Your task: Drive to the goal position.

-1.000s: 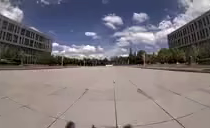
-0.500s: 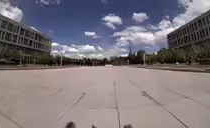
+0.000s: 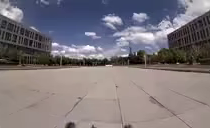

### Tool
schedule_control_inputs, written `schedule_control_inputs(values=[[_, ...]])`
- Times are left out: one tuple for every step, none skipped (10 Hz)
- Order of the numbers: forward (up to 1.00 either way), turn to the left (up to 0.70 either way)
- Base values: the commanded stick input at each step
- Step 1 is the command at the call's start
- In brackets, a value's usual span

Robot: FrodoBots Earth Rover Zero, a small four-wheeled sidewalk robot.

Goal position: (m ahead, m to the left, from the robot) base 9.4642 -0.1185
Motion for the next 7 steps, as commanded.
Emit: schedule_control_inputs(values=[[0.70,0.00],[0.70,0.00],[0.70,0.00],[0.70,0.00],[0.70,0.00],[0.70,0.00],[0.70,0.00]])
